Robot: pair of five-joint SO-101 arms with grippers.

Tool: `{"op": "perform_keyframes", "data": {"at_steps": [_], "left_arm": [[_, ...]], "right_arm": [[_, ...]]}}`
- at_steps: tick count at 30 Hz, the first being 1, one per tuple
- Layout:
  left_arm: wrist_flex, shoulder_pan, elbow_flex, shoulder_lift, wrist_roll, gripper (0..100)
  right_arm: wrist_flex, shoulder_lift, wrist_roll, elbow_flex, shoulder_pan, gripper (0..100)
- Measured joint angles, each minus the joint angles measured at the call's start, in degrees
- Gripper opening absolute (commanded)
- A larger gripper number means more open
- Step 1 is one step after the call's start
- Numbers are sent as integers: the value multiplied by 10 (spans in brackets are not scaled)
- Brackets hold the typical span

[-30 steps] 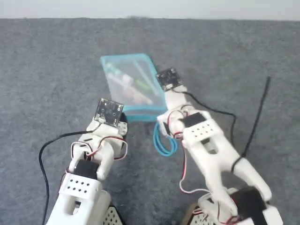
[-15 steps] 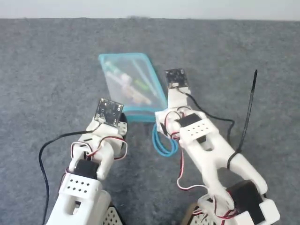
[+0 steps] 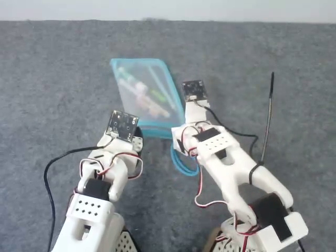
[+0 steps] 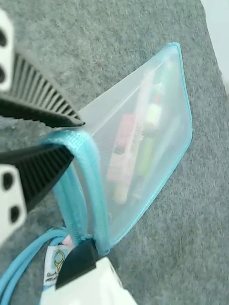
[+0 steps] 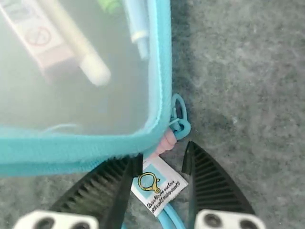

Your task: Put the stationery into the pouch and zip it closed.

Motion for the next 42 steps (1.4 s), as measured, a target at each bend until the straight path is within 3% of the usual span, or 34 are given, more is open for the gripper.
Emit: {"op": "perform_keyframes", "data": {"at_steps": [9, 20, 42], "left_arm": [[0, 0, 0, 0, 0, 12], [0, 1, 0, 0, 2, 12], [0, -3, 0, 0, 4, 12]], "right_arm": [[65, -77, -98, 0, -12, 153], [112, -84, -103, 12, -77, 151], [-91, -16, -70, 42, -19, 154]]}}
